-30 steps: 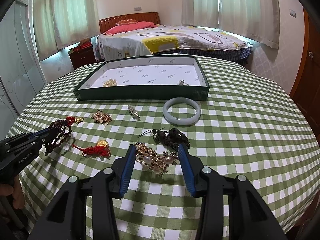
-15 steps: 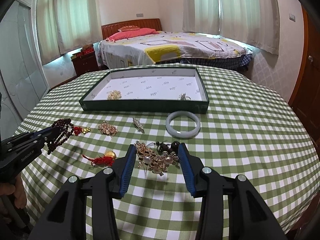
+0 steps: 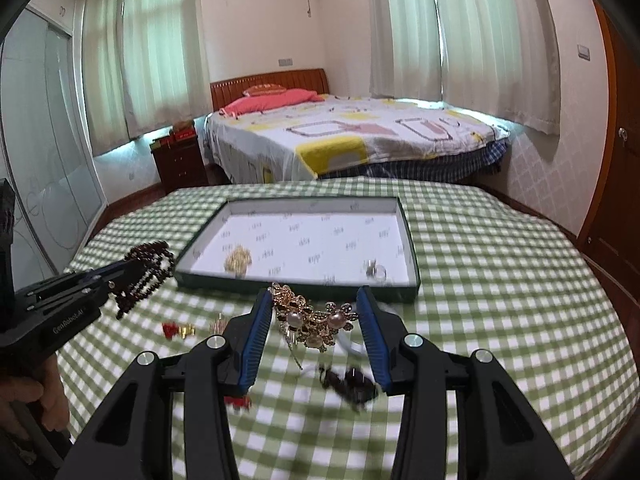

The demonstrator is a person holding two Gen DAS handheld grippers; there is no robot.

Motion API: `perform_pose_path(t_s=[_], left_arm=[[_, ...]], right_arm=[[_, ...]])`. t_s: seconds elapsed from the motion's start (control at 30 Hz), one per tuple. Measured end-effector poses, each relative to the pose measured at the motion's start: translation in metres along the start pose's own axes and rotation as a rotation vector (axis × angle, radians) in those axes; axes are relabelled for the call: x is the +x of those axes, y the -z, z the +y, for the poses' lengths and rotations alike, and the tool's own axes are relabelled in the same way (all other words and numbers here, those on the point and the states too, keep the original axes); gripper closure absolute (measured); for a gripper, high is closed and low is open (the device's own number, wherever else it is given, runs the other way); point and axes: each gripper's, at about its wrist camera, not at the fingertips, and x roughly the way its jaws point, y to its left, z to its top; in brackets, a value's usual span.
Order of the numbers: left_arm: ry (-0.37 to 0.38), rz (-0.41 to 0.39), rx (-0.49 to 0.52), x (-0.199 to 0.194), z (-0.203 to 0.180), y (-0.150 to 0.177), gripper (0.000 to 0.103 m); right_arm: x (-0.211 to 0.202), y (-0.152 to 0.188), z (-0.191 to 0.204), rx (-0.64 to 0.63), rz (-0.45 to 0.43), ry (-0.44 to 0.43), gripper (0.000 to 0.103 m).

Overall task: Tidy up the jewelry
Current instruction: 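Carry the brooch into the tray and open the right gripper while the left carries the beads there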

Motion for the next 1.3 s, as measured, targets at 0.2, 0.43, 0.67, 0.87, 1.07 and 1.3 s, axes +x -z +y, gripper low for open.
perform_pose_path(t_s=[0.2,0.43,0.67,0.87,1.07,1.3], left_arm=[[0.029,-0.024,0.000,0.028,-0.009,-0.035,0.097],[0.032,-0.050,0.004,0.072,-0.020,-0.072,0.097],[0.023,0.029,-0.007,0.138,-0.023,-0.079,0.097],[-0.004,0.154,-0.019,0.195,-0.020,-0.069,0.097],[-0.025,0.241,-0.019,0.224,-0.017,-0.060,0.097],[-0.036,0.311,-0.019,0.238,-0.015,-0.050,0.096]], right_arm=[[0.021,-0.041,-0.005,-0.023,-0.064,0.010,0.059],[0.056,-0.075,-0.016,-0.032,-0.091,0.023,0.059],[0.112,-0.084,-0.037,-0.039,-0.037,0.047,0.059],[0.164,-0.072,-0.059,-0.026,0.078,0.063,0.059],[0.195,-0.062,-0.072,-0.004,0.171,0.054,0.059],[0.212,-0.056,-0.075,-0.015,0.227,0.049,0.059]])
